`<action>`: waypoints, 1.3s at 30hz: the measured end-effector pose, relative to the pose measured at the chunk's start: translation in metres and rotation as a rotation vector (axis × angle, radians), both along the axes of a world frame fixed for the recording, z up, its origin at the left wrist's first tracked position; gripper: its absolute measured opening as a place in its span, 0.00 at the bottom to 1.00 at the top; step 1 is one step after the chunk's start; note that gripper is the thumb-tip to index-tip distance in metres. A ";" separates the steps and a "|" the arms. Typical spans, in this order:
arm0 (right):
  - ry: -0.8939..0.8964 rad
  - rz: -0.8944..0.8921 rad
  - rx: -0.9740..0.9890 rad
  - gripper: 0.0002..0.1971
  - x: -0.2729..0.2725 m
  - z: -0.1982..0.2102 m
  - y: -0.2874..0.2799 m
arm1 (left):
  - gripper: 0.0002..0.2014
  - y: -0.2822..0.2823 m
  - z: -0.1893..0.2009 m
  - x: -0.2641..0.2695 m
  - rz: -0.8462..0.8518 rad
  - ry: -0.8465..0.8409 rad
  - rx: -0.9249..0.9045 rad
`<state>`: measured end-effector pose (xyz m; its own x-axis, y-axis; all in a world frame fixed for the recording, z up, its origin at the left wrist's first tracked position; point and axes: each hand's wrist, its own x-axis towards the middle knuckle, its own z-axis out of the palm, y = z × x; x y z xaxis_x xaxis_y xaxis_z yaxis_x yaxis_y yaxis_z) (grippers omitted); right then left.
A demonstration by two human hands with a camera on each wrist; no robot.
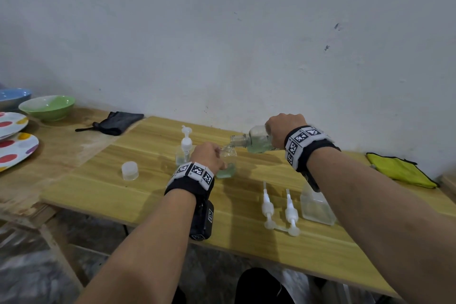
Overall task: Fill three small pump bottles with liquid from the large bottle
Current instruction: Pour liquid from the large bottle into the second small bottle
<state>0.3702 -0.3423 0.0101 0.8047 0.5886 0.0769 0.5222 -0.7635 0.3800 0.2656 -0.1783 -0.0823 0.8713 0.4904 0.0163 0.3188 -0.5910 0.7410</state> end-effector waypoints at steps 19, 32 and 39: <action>0.001 0.019 0.009 0.11 -0.004 0.004 0.000 | 0.21 0.001 -0.002 0.000 -0.015 0.009 0.026; -0.020 0.008 -0.009 0.10 -0.002 0.004 0.002 | 0.17 0.002 -0.001 0.001 -0.016 0.032 0.078; -0.028 0.004 0.000 0.09 -0.002 0.003 0.002 | 0.23 0.002 -0.003 0.002 -0.022 0.024 0.061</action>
<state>0.3678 -0.3400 0.0132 0.7998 0.5920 0.0990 0.5147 -0.7613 0.3944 0.2676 -0.1759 -0.0848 0.8825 0.4697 0.0244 0.3226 -0.6422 0.6953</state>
